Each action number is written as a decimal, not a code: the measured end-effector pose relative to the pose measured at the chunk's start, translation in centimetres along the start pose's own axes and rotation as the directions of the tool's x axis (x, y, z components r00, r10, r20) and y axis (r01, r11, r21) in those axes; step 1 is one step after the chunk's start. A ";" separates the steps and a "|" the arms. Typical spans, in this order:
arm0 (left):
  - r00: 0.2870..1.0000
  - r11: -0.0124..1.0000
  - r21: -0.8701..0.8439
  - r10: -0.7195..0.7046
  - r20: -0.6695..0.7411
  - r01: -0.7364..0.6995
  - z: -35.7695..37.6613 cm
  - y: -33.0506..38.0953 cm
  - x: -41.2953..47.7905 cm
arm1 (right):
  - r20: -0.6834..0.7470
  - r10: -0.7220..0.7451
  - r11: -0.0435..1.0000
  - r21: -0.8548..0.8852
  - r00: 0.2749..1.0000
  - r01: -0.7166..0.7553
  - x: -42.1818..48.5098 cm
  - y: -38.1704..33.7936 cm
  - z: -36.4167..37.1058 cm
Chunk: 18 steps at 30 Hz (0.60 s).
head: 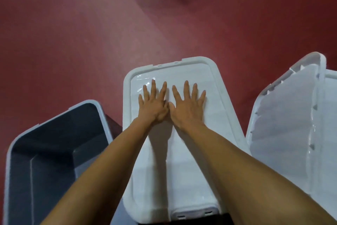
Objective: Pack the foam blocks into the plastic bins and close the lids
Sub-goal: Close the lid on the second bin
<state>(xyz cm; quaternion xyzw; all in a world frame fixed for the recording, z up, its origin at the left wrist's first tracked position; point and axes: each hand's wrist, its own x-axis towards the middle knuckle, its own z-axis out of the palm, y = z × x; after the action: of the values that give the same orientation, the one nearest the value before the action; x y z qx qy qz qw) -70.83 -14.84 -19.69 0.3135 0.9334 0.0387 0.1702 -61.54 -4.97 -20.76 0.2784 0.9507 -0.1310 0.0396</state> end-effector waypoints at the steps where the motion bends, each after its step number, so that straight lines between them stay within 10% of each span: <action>1: 1.000 1.000 0.006 0.004 -0.009 -0.004 -0.3 0.1 1.6 | -0.029 -0.015 1.000 -0.024 0.999 0.015 0.1 0.5 0.9; 8: 0.996 0.997 0.018 0.074 -0.050 -0.073 0.7 1.4 9.8 | -0.116 -0.052 0.996 -0.081 0.992 0.043 0.4 1.4 3.1; 13: 0.937 0.995 0.044 0.094 -0.337 -0.085 0.3 2.1 14.5 | -0.119 -0.040 0.997 -0.074 0.992 0.032 0.8 1.5 3.3; 18: 0.984 0.995 0.102 0.032 -0.177 -0.014 -2.2 1.4 18.5 | -0.097 -0.041 0.997 -0.077 0.994 0.033 0.9 1.3 3.5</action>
<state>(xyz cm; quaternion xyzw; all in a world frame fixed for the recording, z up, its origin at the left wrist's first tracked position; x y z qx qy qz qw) -84.57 -2.58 -22.83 0.3277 0.9420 0.0217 0.0694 -61.59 -4.33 -24.53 0.2652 0.9607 -0.0822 0.0008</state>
